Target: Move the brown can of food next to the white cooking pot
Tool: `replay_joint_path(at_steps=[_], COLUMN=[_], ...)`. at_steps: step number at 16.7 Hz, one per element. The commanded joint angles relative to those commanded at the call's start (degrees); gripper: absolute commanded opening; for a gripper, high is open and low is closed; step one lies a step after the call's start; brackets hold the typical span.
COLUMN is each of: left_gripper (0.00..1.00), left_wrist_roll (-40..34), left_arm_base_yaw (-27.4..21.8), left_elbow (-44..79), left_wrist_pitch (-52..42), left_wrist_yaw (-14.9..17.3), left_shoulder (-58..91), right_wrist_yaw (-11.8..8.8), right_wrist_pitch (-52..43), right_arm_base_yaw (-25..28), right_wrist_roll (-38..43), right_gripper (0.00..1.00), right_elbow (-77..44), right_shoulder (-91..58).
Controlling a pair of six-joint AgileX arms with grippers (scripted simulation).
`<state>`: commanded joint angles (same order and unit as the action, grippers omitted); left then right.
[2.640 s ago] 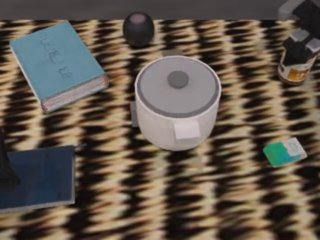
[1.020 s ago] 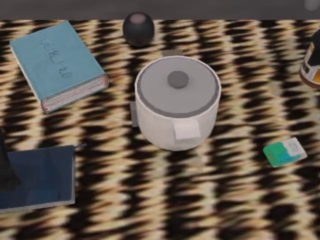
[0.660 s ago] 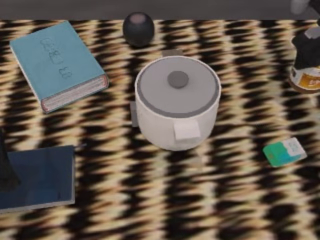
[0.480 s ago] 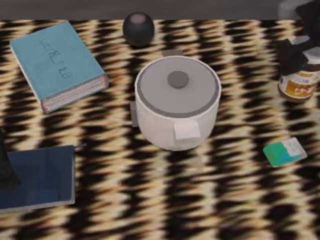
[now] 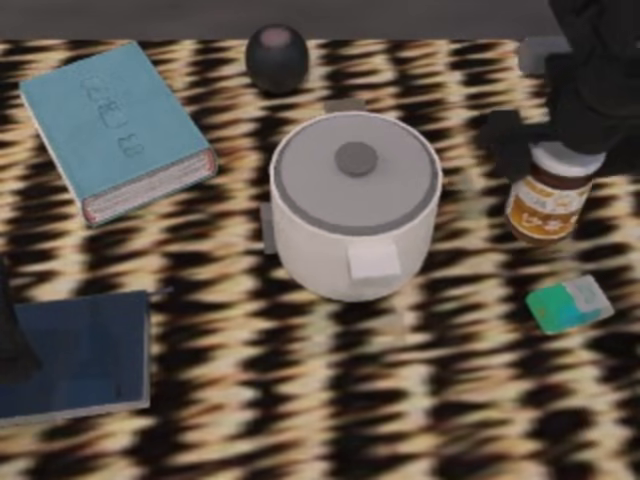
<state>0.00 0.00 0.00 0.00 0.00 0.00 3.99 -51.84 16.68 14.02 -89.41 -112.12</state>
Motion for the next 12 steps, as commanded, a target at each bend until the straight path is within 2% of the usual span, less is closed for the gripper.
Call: replay_joint_path(at_steps=[3,8,12], left_gripper=[1.0,1.0,1.0], left_wrist_roll=[0.0,0.0,0.0], left_arm_base_yaw=[0.0,0.0,0.0], left_elbow=[0.0,0.0,0.0], left_wrist_pitch=[0.0,0.0,0.0], left_wrist_yaw=[0.0,0.0,0.0], left_shoulder=[0.0,0.0,0.0], right_wrist_yaw=[1.4,1.3,1.4], right_wrist_pitch=[1.8,2.0,7.7], right_arm_base_yaw=[1.5,1.2,1.2], right_wrist_roll=[3.9,4.0,3.8], right_gripper=[0.0,0.0,0.0], right_elbow=[2.0,2.1,5.2], right_shoulder=[1.0,0.7,-1.6])
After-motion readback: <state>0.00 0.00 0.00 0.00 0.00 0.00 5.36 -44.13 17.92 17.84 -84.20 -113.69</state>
